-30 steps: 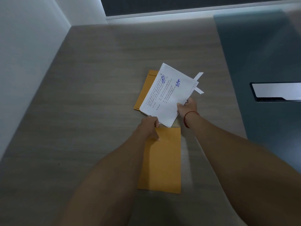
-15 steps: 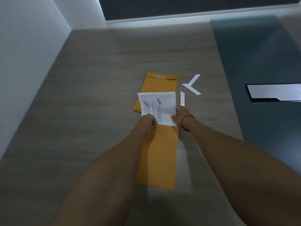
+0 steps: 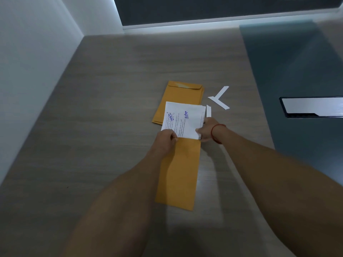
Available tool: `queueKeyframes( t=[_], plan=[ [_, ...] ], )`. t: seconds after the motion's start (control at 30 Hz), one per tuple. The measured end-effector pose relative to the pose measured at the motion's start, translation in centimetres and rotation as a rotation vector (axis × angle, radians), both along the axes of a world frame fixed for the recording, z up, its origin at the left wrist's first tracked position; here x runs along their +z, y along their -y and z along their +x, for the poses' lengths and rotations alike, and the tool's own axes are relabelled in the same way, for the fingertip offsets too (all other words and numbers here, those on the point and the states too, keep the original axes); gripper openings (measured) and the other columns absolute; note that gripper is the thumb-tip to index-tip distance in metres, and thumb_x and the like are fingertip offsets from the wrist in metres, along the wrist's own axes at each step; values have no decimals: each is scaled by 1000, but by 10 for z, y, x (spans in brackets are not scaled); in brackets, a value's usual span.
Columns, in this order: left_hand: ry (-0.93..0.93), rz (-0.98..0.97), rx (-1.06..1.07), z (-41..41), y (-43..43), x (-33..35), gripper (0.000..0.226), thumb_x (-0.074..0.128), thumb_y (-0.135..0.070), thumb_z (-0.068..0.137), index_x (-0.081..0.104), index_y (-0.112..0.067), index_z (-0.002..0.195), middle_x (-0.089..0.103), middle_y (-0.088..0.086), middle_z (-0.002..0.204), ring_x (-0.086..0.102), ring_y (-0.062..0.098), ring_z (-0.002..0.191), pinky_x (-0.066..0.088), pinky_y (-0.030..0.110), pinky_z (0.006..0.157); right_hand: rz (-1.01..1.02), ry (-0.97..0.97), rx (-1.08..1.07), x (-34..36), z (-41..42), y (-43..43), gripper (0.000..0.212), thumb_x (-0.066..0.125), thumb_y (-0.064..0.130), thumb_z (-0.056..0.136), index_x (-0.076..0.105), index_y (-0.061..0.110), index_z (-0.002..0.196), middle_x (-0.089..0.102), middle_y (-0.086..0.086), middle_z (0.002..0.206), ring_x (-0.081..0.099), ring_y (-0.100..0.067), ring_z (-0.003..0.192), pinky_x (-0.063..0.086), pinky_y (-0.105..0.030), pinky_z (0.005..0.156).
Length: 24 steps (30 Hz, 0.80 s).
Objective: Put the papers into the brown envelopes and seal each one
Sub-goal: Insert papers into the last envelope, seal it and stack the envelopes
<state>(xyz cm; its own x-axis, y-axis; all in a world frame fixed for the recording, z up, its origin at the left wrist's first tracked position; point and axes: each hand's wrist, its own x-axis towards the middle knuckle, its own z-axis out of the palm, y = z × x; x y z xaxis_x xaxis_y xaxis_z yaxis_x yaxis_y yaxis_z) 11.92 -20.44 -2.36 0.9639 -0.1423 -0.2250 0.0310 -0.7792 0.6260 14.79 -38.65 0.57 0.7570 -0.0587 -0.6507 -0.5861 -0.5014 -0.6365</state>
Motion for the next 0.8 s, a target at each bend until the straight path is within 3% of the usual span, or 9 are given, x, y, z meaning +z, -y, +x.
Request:
queueKeyframes(
  t=[0.03, 0.17, 0.27, 0.33, 0.47, 0.6, 0.67, 0.73, 0.8],
  plan=[
    [9, -8, 4, 0, 0, 0, 7, 60, 0, 88, 65, 4, 87, 61, 11, 86, 53, 16, 80, 42, 25, 72, 13, -14, -15, 2, -2, 0, 38, 55, 1, 87, 55, 4, 126, 62, -14, 123, 64, -32, 102, 59, -38, 73],
    [11, -5, -10, 0, 2, -2, 8, 60, -1, 88, 65, 4, 89, 61, 10, 88, 53, 16, 81, 41, 24, 72, -117, 7, 96, -4, -5, 1, 38, 62, 7, 83, 58, 3, 120, 65, -15, 119, 66, -29, 103, 57, -38, 87],
    [6, -3, -49, -1, 2, 1, 6, 59, -3, 89, 64, -3, 85, 57, 4, 84, 52, 15, 79, 38, 23, 70, 86, 125, -114, -2, 7, 3, 33, 64, 10, 85, 61, 7, 118, 68, -12, 116, 67, -29, 103, 56, -39, 87],
    [2, -5, -52, -2, 3, 1, 6, 59, -3, 89, 63, -3, 86, 56, 4, 84, 50, 15, 78, 37, 23, 69, 96, 233, -185, 2, 14, 2, 31, 63, 11, 86, 62, 8, 117, 68, -11, 116, 66, -29, 106, 54, -44, 93],
    [18, -7, -59, -3, 6, 1, 8, 57, -3, 89, 64, 1, 88, 56, 4, 84, 51, 16, 80, 38, 24, 70, -148, 223, 39, -3, 5, 1, 38, 59, 13, 89, 57, 6, 126, 62, -13, 126, 59, -31, 115, 48, -33, 96],
    [16, -25, -53, -5, 6, -2, 10, 58, -3, 90, 65, 4, 91, 56, 4, 85, 50, 15, 80, 38, 23, 71, -222, 63, 259, -10, -8, 3, 39, 61, 14, 88, 54, 3, 125, 60, -16, 123, 62, -34, 109, 53, -44, 94],
    [9, -41, -42, -6, 7, -2, 10, 57, -3, 90, 64, 4, 91, 57, 4, 84, 50, 16, 79, 38, 23, 70, -177, 157, 211, -7, -3, 3, 36, 60, 10, 88, 56, 6, 124, 63, -10, 113, 62, -31, 105, 54, -40, 89],
    [2, -64, -40, -6, 8, -1, 7, 57, -2, 90, 63, 0, 86, 56, 5, 82, 49, 17, 76, 36, 22, 68, -151, 342, 109, -1, 4, 3, 31, 59, 5, 88, 60, 12, 118, 59, 3, 91, 58, -23, 95, 49, -31, 80],
    [0, -85, -23, -4, 9, 2, 10, 56, -2, 90, 58, -8, 82, 56, 6, 81, 48, 17, 75, 35, 22, 67, -154, 458, 63, 1, 5, 2, 26, 55, 3, 89, 64, 12, 111, 55, 2, 88, 55, -19, 89, 50, -31, 82]
  ],
)
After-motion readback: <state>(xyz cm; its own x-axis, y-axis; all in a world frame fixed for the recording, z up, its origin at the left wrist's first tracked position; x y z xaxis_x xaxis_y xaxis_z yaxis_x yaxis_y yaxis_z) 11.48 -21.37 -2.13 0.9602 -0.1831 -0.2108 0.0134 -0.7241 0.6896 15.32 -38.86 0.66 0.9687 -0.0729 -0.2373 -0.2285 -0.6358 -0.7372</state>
